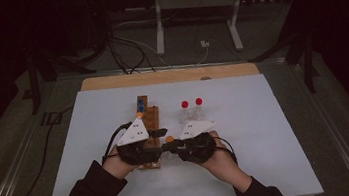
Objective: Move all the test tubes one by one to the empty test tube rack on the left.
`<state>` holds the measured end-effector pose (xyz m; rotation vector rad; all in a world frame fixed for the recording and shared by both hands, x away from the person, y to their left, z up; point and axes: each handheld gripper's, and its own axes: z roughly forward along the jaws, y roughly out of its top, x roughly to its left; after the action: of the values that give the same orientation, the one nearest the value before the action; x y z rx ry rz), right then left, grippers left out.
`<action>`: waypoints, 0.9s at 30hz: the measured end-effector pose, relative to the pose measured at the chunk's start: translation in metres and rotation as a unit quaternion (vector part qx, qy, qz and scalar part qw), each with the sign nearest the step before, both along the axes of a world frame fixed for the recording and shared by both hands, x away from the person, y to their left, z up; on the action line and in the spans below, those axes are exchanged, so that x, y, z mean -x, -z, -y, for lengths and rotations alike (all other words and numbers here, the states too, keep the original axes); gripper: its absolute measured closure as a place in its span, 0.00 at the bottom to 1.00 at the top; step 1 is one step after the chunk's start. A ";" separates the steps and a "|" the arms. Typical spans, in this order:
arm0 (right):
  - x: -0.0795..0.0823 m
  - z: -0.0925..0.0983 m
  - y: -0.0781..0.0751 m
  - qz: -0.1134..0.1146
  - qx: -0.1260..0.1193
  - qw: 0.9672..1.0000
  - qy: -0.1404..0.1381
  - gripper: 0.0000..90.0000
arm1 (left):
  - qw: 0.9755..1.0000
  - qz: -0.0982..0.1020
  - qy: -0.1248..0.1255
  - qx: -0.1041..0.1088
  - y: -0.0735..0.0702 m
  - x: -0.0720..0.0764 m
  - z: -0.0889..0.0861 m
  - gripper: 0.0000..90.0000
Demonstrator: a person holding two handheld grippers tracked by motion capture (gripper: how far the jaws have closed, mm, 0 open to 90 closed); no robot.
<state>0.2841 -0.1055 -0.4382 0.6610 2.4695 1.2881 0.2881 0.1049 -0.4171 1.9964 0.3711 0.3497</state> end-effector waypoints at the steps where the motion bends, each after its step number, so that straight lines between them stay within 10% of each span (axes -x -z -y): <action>1: 0.000 0.000 0.000 -0.001 -0.001 1.000 0.000 0.84 | 1.000 -0.001 0.000 -0.001 0.001 0.000 0.001 0.63; 16: -0.001 0.002 -0.002 -0.007 -0.008 1.000 -0.005 0.82 | 1.000 0.004 0.007 -0.014 0.002 -0.002 0.003 0.80; 27: -0.001 0.016 -0.017 0.017 -0.038 0.999 0.018 0.52 | 0.998 0.026 -0.050 0.009 -0.013 -0.008 -0.019 0.80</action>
<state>0.2846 -0.1212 -0.4211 0.6924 2.3804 1.3731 0.2960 0.1236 -0.4041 1.9517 0.4405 0.4602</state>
